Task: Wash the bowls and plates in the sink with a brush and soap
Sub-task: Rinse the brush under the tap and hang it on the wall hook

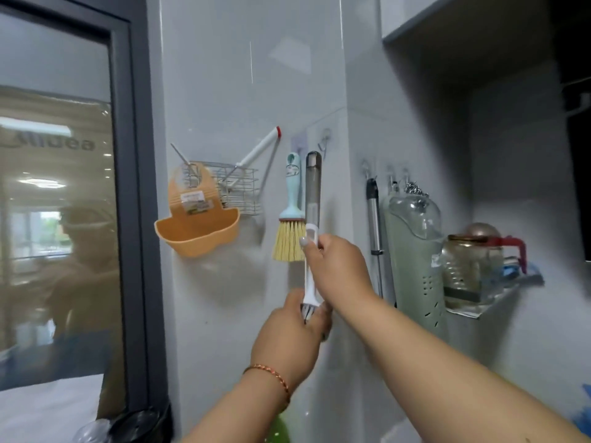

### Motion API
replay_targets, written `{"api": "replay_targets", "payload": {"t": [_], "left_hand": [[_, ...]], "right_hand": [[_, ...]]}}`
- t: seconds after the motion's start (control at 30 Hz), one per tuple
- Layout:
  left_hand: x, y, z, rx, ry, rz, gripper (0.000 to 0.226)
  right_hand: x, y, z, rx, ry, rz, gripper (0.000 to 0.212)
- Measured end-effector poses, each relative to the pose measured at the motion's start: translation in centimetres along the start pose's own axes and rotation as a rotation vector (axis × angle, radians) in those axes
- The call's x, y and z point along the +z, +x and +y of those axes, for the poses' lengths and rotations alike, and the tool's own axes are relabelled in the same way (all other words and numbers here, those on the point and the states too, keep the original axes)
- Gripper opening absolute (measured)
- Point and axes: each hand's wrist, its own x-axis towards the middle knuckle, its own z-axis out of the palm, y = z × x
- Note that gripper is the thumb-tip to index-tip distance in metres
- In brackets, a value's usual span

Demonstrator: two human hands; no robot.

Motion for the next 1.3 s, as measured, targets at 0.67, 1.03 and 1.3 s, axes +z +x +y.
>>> {"api": "replay_targets", "payload": {"t": [0.67, 1.03, 1.3], "left_hand": [[-2.0, 5.2, 3.3, -0.233, -0.142, -0.261, 0.033], [-1.0, 1.0, 0.6, -0.347, -0.325, -0.019, 0.050], [-1.1, -12.1, -5.3, -0.421, -0.259, -0.027, 0.030]], "right_hand": [[-0.5, 6.2, -0.4, 0.145, -0.058, -0.042, 0.043], [-0.7, -0.4, 1.0, -0.033, -0.198, 0.105, 0.041], [2.5, -15.6, 0.6, 0.044, 0.505, -0.089, 0.006]]}}
